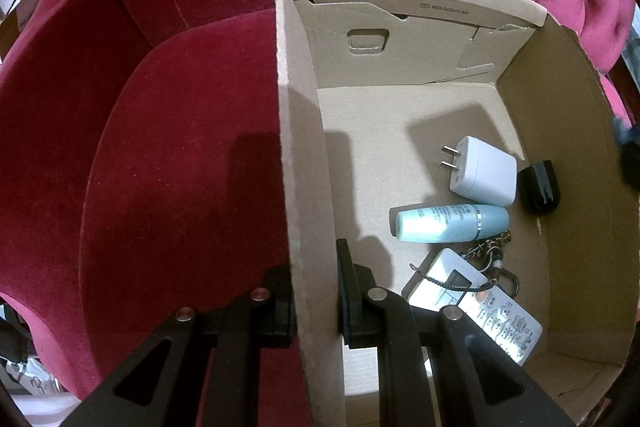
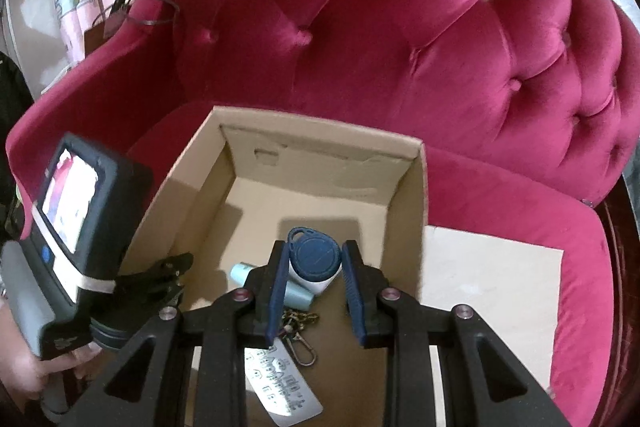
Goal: Organize rigid objects
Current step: 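Lower the blue tag into the box and open the right gripper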
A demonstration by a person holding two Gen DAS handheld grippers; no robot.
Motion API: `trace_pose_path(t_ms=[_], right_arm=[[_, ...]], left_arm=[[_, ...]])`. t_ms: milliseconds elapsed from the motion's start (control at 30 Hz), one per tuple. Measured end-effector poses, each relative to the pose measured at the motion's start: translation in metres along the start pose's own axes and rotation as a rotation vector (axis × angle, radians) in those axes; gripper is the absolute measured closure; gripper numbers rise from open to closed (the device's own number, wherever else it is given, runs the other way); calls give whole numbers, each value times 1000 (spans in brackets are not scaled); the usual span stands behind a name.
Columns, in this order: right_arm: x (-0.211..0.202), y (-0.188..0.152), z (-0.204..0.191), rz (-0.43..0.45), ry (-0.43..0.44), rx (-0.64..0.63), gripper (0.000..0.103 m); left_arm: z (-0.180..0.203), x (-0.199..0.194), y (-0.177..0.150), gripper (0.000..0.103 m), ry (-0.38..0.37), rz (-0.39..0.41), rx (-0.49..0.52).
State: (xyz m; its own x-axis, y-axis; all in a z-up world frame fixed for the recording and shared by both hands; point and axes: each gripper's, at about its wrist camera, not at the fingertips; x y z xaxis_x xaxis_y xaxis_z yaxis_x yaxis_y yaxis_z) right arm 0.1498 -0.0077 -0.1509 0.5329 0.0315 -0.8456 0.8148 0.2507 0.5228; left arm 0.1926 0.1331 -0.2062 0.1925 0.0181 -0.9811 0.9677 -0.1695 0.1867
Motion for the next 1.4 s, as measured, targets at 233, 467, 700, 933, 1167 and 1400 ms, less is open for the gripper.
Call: trace_pose_path(t_ms=[233,467,700,933,1167,1400], right_arm=[[26,-6,-7,-77,33,25,75],[44,-12,-7,-128,38,53,75],[61,-16,-8,-162,34,56,75],[64,-16,-7,-170,52,56,74],[62,-18,-6,-149,70,55,73],[49,-18,-6,-102,64,49,56]], left_arm=[[1,0,0,86,5,1,3],[2,1,0,86,8,0,2],[6,0,0,86,14,2,4],[6,-1,-1,86,20,3,9],[6,-1,-1,86,25,4,9],[8,0,-1,86,30,3,11]])
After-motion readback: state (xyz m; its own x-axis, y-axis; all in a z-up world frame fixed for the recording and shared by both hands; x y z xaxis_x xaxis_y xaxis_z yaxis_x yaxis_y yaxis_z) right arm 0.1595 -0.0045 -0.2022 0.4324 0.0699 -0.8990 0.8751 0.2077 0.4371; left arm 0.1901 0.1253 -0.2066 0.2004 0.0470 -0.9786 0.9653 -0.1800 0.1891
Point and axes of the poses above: each gripper's, at about its wrist camera, not at the fingertips, and x roughly the way its jaws point, z to its right, y to its top, and after that the axes turned 9 degrees about -z, right-handed
